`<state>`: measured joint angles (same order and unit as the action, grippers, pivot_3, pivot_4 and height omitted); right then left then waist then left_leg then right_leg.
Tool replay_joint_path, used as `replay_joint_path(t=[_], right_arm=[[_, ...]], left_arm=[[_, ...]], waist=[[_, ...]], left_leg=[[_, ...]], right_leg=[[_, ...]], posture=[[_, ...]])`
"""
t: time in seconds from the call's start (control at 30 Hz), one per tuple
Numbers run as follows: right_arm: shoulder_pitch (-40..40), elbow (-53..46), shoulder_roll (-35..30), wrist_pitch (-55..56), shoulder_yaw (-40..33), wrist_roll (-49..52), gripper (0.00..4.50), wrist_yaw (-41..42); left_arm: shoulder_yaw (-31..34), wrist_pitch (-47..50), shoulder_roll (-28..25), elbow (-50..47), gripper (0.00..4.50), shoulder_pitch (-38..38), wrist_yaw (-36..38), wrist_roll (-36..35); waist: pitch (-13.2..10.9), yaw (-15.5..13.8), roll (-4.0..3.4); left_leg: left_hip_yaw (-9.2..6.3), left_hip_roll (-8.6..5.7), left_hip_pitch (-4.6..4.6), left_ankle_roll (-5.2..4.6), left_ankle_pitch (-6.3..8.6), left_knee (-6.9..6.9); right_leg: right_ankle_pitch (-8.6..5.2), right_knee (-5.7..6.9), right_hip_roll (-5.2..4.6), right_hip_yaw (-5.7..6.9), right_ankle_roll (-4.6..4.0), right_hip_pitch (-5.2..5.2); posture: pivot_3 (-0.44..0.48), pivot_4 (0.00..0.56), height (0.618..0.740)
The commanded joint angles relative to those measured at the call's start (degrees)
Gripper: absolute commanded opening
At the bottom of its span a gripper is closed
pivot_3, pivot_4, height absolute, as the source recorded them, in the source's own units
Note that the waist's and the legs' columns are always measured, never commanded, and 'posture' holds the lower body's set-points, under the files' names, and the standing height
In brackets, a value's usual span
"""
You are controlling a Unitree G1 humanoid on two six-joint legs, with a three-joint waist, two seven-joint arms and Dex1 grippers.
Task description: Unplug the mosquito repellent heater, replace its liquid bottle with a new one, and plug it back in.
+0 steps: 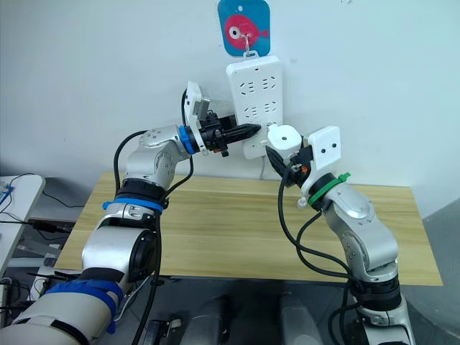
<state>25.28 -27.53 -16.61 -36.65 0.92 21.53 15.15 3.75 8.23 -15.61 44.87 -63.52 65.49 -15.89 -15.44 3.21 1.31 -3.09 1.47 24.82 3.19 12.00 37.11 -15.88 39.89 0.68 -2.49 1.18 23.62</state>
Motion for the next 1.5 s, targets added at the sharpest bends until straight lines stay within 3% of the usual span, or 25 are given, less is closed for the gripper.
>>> replay_joint_path(t=[0.03,1.5], right_arm=[[-0.40,-2.13,0.01,0.32,-0.49,0.54,2.97,0.55],[2.45,-0.09,1.56,1.89,-1.62,-0.14,2.97,-0.32]], left_arm=[[-1.08,-0.44,1.02,-3.77,1.34,0.01,1.27,-0.72],[-1.28,-0.80,1.15,-3.91,1.34,0.42,0.99,-0.41]], waist=[[0.00,0.00,0.00],[0.00,0.00,0.00]], left_leg=[[0.00,0.00,0.00,0.00,0.00,0.00],[0.03,0.01,0.00,0.00,0.00,0.00]], right_leg=[[0.00,0.00,0.00,0.00,0.00,0.00],[0.00,0.02,0.00,-0.01,0.00,0.04]], posture=[[-0.092,0.196,0.740],[-0.095,0.200,0.740]])
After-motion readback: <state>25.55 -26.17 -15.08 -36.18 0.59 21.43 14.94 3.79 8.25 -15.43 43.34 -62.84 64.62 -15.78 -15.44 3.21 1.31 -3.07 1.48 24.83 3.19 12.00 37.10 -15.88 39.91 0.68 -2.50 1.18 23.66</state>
